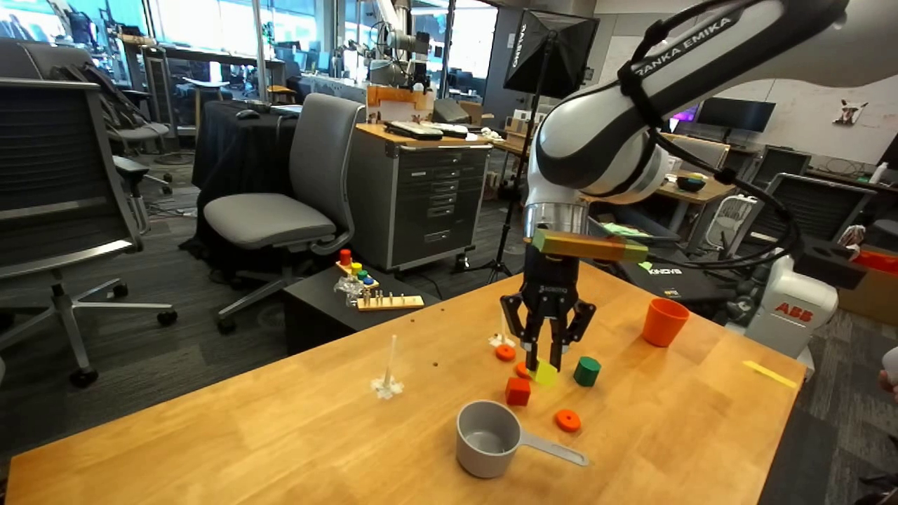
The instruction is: Move the orange cup to the right, place the orange, yellow and green blocks in the grey measuring cup
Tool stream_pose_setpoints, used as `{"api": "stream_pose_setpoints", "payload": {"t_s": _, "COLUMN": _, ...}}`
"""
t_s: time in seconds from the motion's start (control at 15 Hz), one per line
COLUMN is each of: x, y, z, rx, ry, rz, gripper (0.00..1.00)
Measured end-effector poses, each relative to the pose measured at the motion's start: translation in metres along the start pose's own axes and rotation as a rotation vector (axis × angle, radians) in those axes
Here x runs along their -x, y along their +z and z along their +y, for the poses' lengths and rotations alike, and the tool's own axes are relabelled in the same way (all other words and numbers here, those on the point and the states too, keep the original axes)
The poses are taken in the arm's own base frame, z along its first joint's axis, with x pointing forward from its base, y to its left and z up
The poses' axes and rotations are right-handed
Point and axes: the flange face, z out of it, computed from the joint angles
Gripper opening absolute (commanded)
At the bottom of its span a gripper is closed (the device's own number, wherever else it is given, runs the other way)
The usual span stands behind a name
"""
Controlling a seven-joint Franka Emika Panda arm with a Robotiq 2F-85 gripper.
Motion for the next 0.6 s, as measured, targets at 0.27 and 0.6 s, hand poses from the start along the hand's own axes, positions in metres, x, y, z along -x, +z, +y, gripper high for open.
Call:
{"api": "stream_pose_setpoints", "payload": {"t_s": 0.27, "x": -0.003, "y": 0.017, "z": -0.025, "rx": 0.015, "ry": -0.030, "rz": -0.012, "gripper": 0.11}}
{"api": "stream_pose_setpoints", "payload": {"t_s": 0.6, "x": 0.003, "y": 0.024, "z": -0.054, "rx": 0.023, "ry": -0.063, "rz": -0.007, "gripper": 0.11}}
